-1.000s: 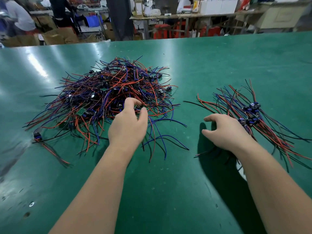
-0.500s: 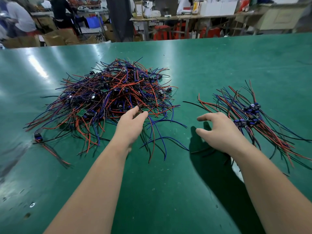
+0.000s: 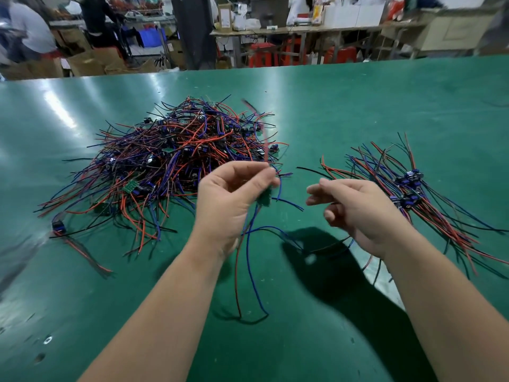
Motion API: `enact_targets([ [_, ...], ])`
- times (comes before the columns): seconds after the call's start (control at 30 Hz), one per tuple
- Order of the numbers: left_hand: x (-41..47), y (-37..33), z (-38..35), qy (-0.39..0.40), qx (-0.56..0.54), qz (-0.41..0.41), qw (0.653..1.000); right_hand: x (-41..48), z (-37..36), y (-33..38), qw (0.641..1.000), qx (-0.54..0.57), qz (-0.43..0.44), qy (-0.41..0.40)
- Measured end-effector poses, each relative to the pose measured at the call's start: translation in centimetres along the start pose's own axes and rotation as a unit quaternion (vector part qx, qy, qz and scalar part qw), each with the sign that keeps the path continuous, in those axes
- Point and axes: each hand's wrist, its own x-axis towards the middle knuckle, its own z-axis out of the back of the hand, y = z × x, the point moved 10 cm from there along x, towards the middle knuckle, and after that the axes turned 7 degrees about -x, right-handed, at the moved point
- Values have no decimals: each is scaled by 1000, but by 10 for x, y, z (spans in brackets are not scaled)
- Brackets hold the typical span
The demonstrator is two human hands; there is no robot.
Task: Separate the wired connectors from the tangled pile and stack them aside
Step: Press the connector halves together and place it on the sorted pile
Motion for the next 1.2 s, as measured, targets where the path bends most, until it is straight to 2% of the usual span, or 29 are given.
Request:
enact_targets([
  [0.1, -11, 15, -21, 49, -11, 40, 998, -10, -25, 12, 981, 149, 8, 123],
  [0.17, -17, 25, -29, 63, -19, 68, 996, -17, -34, 23, 963, 201, 31, 176],
  [0.33, -30, 49, -44, 112, -116, 208, 965, -21, -38, 26, 959, 205, 49, 189],
  [0.43, -39, 61, -50, 106, -177, 282, 937, -23, -39, 26, 959, 204, 53, 190],
  [0.5, -42, 68, -49, 99, -137, 299, 939, -21, -33, 28, 969, 172, 74, 161],
  [0.6, -42, 76, -41, 70, -41, 307, 948, -13, -15, 27, 986, 119, 96, 72],
  [0.7, -40, 77, -36, 66, -12, 293, 954, -8, -4, 24, 990, 100, 100, 15],
  [0.93, -36, 72, -31, 74, 23, 265, 961, -6, -14, 10, 997, 8, 48, 62],
  [1.0, -40, 73, -34, 105, 42, 284, 952, -3, -1, 11, 998, 49, 35, 28],
  [1.1, -51, 76, -43, 184, 65, 323, 926, 3, 35, 9, 986, 151, 10, -65],
  [1.2, -65, 79, -51, 260, 103, 350, 894, 4, 63, 6, 973, 188, 5, -136],
])
